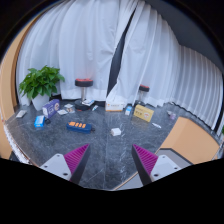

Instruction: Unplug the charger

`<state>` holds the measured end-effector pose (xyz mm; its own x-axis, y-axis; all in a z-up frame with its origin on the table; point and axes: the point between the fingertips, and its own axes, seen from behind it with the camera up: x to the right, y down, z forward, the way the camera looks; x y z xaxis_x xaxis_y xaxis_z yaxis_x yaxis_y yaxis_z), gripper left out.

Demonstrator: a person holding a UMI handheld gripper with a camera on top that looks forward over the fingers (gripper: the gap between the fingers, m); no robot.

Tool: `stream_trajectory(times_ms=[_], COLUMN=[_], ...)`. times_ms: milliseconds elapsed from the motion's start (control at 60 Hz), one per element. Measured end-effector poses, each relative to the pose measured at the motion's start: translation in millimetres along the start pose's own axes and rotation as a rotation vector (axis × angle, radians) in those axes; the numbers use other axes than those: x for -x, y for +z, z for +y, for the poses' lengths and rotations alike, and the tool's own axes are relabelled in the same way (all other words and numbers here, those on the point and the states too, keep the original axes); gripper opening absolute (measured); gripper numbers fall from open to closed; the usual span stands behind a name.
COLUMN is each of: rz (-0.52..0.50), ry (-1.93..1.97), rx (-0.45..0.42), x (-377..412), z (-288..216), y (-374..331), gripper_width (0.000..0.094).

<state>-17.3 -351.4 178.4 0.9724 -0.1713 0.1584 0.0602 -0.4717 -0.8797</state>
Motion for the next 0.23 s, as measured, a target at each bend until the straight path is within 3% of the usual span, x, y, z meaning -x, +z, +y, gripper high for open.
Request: stream_trajectory(times_ms=[233], rz=[0.004], ry=[0.032], rx=[0.004], x=[6], z=[16], y=[-37], gripper_width=[0.0853])
